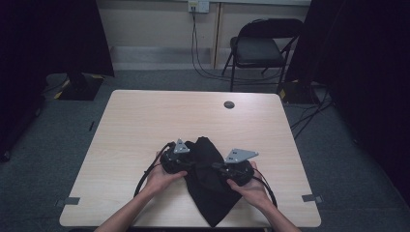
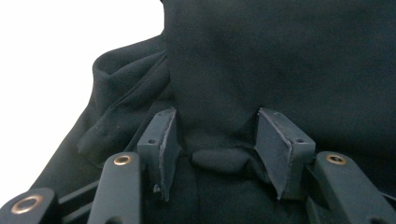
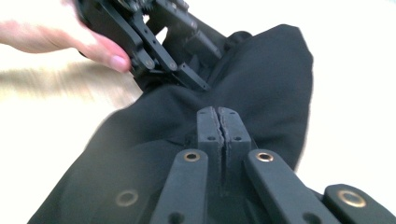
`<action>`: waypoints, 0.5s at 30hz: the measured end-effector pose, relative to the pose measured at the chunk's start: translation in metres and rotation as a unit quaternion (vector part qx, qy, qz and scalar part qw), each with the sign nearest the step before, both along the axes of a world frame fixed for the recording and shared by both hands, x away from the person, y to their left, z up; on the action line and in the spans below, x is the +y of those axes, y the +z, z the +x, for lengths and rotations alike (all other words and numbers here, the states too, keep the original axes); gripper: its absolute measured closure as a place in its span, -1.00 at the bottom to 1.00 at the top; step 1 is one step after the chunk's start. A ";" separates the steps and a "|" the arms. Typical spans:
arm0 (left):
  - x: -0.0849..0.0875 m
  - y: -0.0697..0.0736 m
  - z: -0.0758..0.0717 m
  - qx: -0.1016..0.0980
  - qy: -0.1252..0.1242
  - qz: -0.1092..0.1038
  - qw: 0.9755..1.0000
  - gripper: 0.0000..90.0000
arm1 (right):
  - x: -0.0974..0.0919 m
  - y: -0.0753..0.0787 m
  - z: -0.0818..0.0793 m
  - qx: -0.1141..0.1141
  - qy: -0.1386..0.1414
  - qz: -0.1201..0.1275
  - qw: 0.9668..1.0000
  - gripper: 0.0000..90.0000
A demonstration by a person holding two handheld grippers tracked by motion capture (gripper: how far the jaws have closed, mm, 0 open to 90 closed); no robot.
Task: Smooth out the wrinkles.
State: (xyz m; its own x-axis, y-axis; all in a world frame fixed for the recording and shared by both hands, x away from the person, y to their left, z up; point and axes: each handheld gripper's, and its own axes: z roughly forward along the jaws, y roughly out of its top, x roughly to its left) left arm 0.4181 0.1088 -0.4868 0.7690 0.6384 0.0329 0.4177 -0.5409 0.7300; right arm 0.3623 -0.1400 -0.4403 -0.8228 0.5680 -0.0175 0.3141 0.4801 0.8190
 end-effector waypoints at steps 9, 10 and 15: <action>-0.007 -0.003 -0.003 -0.011 0.005 -0.001 1.000 0.08 | -0.042 0.000 -0.036 0.018 -0.028 0.012 0.999 0.99; -0.008 -0.004 -0.003 -0.012 0.002 -0.003 1.000 0.08 | -0.046 -0.003 -0.039 0.022 -0.028 0.006 0.999 0.99; -0.010 -0.003 -0.005 -0.006 0.001 0.002 1.000 0.09 | -0.047 -0.017 -0.053 0.038 -0.014 -0.021 0.999 0.99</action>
State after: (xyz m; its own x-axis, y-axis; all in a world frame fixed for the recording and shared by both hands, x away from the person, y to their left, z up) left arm 0.4128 0.0985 -0.4896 0.7669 0.6402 0.0449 0.4105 -0.5433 0.7323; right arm 0.3090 -0.1874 -0.4573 -0.8063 0.5912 0.0197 0.3878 0.5031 0.7724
